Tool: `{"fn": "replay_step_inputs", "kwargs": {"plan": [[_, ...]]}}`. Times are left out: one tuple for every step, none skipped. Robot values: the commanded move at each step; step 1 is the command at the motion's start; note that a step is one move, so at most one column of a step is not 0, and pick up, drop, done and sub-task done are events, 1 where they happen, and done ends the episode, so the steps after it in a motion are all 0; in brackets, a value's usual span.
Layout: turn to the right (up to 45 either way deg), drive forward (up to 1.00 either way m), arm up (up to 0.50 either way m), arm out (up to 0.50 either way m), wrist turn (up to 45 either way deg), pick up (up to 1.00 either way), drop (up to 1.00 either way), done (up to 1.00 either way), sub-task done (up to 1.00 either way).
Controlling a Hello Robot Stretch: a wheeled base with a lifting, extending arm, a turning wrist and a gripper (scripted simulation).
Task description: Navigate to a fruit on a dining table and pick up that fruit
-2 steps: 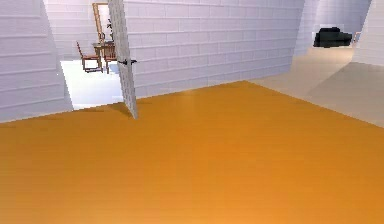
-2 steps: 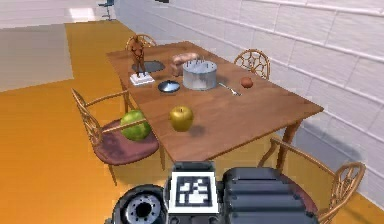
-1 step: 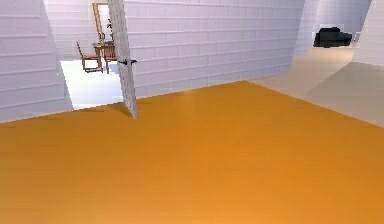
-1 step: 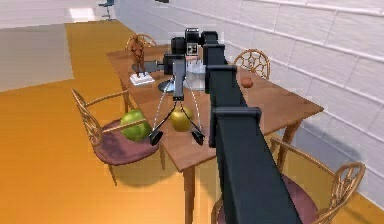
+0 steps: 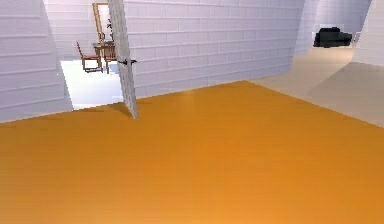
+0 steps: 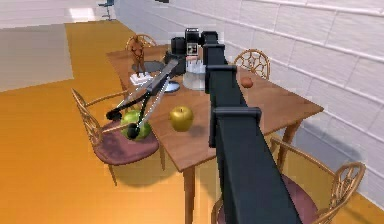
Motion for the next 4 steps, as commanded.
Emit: {"fn": "replay_step_inputs", "kwargs": {"plan": [[0.0,0.00,0.00,0.00,45.0,0.00,0.00,0.00,0.00],[0.0,0.00,0.00,0.00,45.0,0.00,0.00,0.00,0.00],[0.0,0.00,0.00,0.00,39.0,0.00,0.00,0.00,0.00],[0.0,0.00,-0.24,0.00,0.0,0.00,0.00,0.00,0.00]]}}
